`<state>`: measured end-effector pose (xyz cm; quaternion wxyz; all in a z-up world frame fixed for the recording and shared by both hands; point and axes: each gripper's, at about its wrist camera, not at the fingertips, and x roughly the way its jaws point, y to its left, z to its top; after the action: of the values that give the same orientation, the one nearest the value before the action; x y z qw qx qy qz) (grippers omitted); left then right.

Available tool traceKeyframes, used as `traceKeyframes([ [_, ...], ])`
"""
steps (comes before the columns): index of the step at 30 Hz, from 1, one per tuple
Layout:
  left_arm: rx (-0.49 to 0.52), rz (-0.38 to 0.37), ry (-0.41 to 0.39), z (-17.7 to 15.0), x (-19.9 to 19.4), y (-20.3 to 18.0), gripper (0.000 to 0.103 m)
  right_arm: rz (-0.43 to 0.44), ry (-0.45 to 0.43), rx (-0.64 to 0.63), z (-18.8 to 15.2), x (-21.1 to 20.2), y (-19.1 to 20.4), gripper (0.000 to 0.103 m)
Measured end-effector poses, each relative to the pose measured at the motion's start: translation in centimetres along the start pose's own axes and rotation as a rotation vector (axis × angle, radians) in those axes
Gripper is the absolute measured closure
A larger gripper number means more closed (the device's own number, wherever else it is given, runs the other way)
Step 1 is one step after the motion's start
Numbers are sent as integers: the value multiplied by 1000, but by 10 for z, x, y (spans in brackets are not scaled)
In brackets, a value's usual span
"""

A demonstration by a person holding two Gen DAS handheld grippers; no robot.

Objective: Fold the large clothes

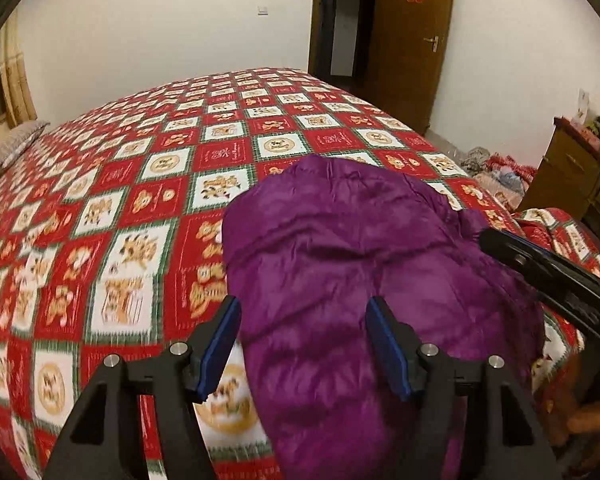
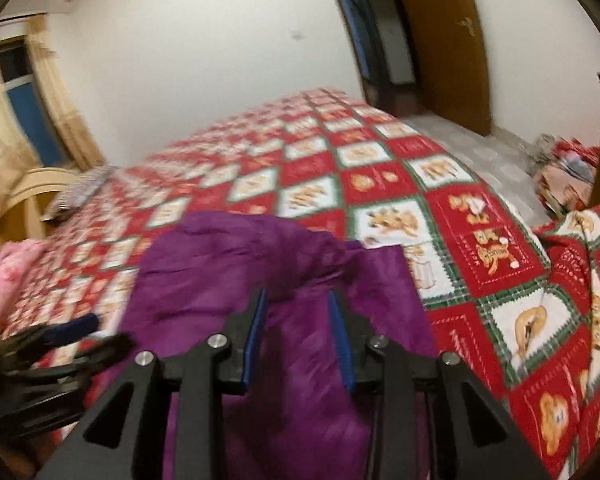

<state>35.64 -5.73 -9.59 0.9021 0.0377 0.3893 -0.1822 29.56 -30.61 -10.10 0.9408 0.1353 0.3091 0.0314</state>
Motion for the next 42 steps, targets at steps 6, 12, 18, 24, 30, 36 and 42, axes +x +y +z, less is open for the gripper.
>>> traceKeyframes([
  [6,-35,0,11,-14,5,-2,37,51,39,-38,-33,4,23,66],
  [12,-45,46,24,-13,18,-2,31,80,57,49,-45,25,10,67],
  [18,-29,73,18,-15,22,-4,30,62,26,22,-53,28,11,68],
  [24,-50,37,47,-14,17,6,28,44,50,16,-50,25,17,68],
  [30,-168,-31,74,-9,1,43,25,66,7,139,-37,-19,2,26],
  [36,-411,-206,38,-5,-2,85,22,61,-50,247,-31,-46,-36,25],
  [42,-460,-307,137,-11,33,73,22,68,26,308,-24,-19,-60,25],
])
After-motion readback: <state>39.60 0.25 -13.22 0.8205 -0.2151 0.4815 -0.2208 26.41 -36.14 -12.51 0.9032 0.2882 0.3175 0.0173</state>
